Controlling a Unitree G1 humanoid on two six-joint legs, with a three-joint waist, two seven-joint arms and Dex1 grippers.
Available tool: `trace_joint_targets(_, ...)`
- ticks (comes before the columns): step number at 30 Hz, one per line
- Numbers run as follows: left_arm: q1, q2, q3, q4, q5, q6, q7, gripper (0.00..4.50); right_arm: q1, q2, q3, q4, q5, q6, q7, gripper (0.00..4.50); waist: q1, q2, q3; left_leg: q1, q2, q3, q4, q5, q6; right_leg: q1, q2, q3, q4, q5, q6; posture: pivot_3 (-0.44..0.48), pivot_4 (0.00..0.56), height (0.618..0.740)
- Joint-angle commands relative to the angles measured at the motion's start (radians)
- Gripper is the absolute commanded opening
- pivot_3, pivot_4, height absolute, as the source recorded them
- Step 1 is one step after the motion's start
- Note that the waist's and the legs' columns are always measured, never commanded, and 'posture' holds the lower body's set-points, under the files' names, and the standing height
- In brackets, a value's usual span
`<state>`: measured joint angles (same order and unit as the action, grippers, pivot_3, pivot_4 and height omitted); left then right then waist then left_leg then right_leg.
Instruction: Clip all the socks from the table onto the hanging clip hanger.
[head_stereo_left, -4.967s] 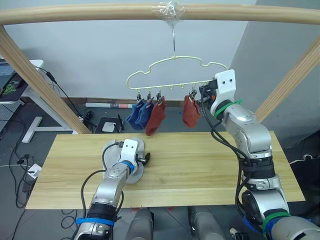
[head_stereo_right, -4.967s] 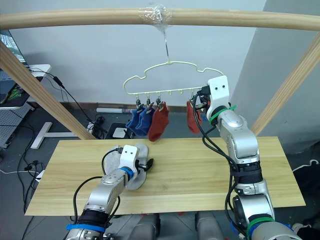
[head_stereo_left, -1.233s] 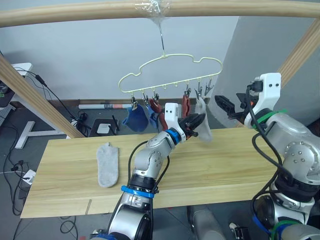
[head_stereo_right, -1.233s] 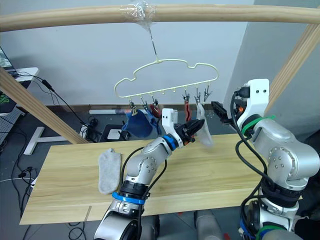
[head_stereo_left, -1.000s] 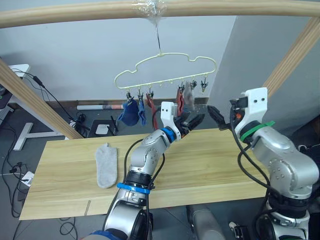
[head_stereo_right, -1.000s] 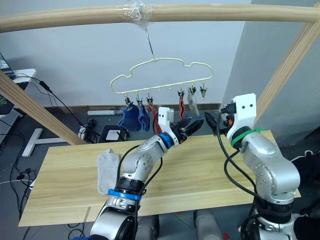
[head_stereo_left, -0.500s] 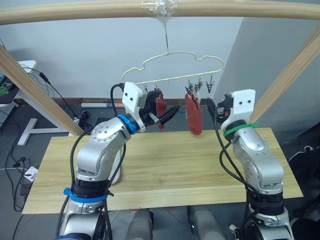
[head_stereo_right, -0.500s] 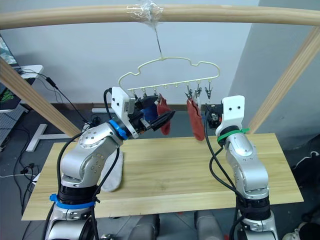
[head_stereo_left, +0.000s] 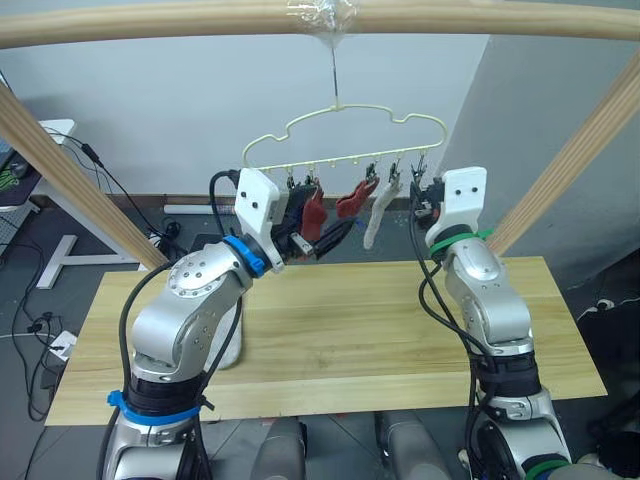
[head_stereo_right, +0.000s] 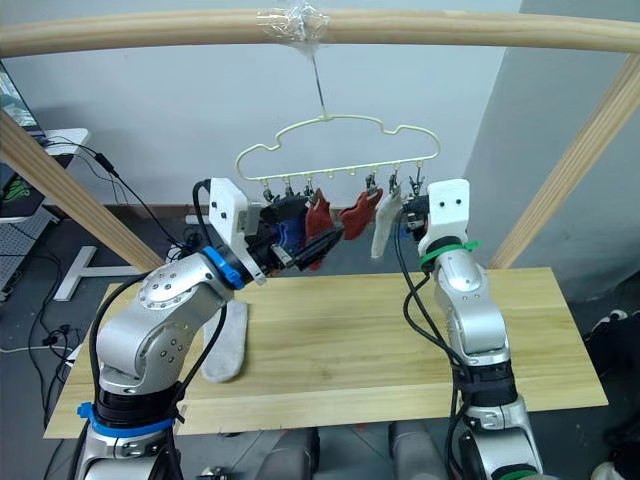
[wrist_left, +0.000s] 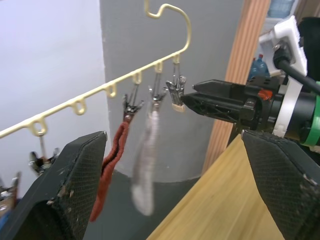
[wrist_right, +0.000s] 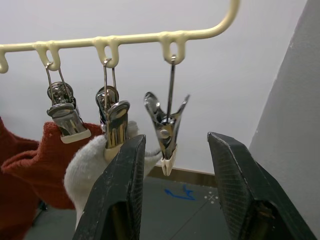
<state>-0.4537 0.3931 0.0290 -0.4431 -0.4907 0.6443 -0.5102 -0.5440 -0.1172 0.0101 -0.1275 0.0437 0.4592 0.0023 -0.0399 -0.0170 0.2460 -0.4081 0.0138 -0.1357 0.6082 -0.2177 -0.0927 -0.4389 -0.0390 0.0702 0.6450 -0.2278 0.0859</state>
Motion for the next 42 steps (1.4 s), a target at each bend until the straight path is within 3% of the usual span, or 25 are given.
trace_joint_targets(1,-0.02,0.016,0.013,-0.059,-0.001,-0.024,0.002,4.5,-0.046,0.005,-0.003,0.022,-0.018,-0.056,-0.003,2.04,0.002,0.0,0.0,0.0,0.0,0.0,0.0,0.0,0.0,0.0,0.0,0.0,0.0,0.001,-0.002,0.1,0.222,0.74)
trace_joint_targets(14,-0.069,0.009,0.007,-0.053,-0.01,-0.014,0.019,4.5,-0.167,0.022,-0.016,0.199,-0.045,-0.131,-0.036,2.04,0.008,0.0,0.0,0.0,0.0,0.0,0.0,0.0,0.0,0.0,0.0,0.0,0.001,0.002,-0.003,0.1,0.222,0.74)
trace_joint_targets(25,-0.154,0.016,0.018,-0.025,-0.06,-0.001,-0.028,4.5,-0.188,0.053,-0.017,0.222,-0.037,-0.152,-0.022,2.04,0.008,0.0,0.0,0.0,0.0,0.0,0.001,0.0,0.0,0.0,0.0,0.0,0.001,0.002,-0.003,0.118,0.236,0.74)
trace_joint_targets(39,-0.137,0.012,0.022,-0.026,-0.086,0.007,-0.012,4.5,-0.201,0.053,-0.021,0.238,-0.034,-0.168,-0.016,2.04,0.008,0.0,0.0,0.0,0.0,0.0,0.001,0.0,0.0,0.0,0.0,0.0,0.001,0.002,-0.003,0.116,0.238,0.74)
trace_joint_targets(42,-0.135,0.011,0.023,-0.028,-0.089,0.008,-0.009,4.5,-0.201,0.051,-0.021,0.24,-0.035,-0.17,-0.013,1.46,0.008,0.0,0.0,0.0,0.0,0.0,0.001,0.0,0.0,0.0,0.0,0.0,0.001,0.002,-0.003,0.116,0.238,0.74)
